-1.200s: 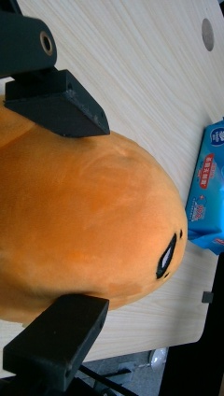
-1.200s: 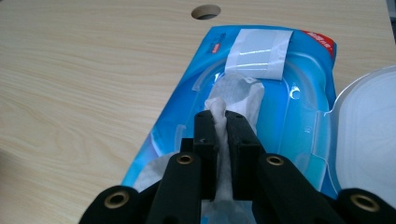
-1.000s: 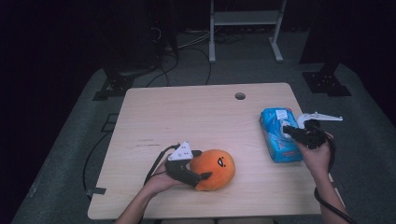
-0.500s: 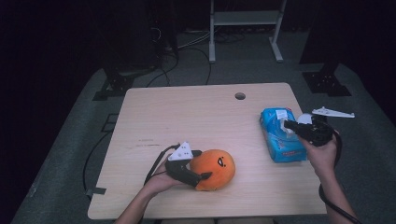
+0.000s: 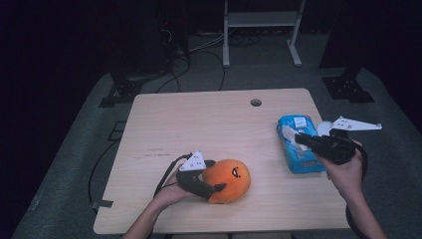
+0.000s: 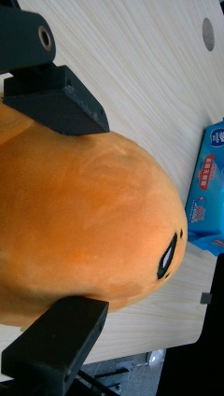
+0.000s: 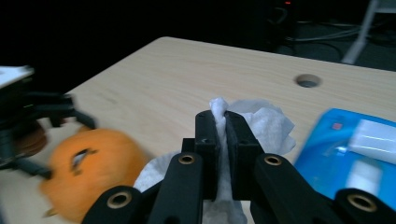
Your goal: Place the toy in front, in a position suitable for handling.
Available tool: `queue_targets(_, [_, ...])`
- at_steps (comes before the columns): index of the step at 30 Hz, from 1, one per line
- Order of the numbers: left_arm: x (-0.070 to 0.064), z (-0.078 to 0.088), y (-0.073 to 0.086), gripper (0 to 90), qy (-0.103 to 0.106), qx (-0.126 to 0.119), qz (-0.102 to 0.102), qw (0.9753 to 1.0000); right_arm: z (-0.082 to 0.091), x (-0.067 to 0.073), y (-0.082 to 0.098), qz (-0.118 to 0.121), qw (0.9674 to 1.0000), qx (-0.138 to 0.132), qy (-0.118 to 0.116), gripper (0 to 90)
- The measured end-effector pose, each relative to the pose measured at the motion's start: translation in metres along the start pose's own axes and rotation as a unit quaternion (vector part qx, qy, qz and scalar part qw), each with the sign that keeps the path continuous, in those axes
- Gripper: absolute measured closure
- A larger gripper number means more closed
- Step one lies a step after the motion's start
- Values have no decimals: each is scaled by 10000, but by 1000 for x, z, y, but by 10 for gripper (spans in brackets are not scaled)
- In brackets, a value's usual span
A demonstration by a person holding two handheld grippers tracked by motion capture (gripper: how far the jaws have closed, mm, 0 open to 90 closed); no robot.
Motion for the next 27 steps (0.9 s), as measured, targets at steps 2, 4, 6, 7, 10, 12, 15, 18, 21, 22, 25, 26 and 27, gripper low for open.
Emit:
queue_targets(2, [0,0,0,121,1,13,-2,10000,3,15,0,116,9997,75,-200,842])
queue_targets(4, [0,0,0,121,4,3,16,10000,5,29,0,204,9989,123,-409,841])
queue_targets(6, [0,0,0,121,7,-8,28,10000,8,43,1,279,9975,165,-629,841])
queue_targets(7, [0,0,0,121,7,9,8,10000,8,49,2,311,9965,186,-753,841])
queue_targets(10, [1,0,0,121,4,4,11,10000,11,69,4,455,9935,298,-1001,840])
queue_targets(12, [1,0,0,121,7,1,20,10000,13,82,6,520,9911,348,-1173,841])
queue_targets(15, [2,-1,0,119,8,15,3,10000,14,93,7,565,9878,423,-1390,840])
queue_targets(18, [2,-1,0,119,11,22,0,10000,12,114,9,591,9776,646,-1912,832])
queue_targets(21, [3,-1,0,117,6,35,1,10000,8,121,11,566,9714,816,-2159,832])
queue_targets(22, [2,-1,0,116,4,37,2,10000,0,124,14,640,9683,993,-2200,833])
queue_targets(25, [2,-2,0,116,3,27,6,10000,-9,121,17,569,9666,1089,-2247,833])
queue_targets(26, [2,-2,0,115,7,24,-1,10000,-20,117,19,505,9673,1126,-2215,832])
queue_targets(27, [2,-2,0,116,7,24,-1,10000,-20,117,19,505,9673,1126,-2215,832])
Point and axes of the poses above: each handheld gripper's, and its own axes: z roughly backward along the jaws, y roughly out of its underside, x roughly to its left, the point moved 1 cm from there along -z, roughly forward along the jaws, and after that the axes turned 3 degrees about -x, right-handed, at the moved point
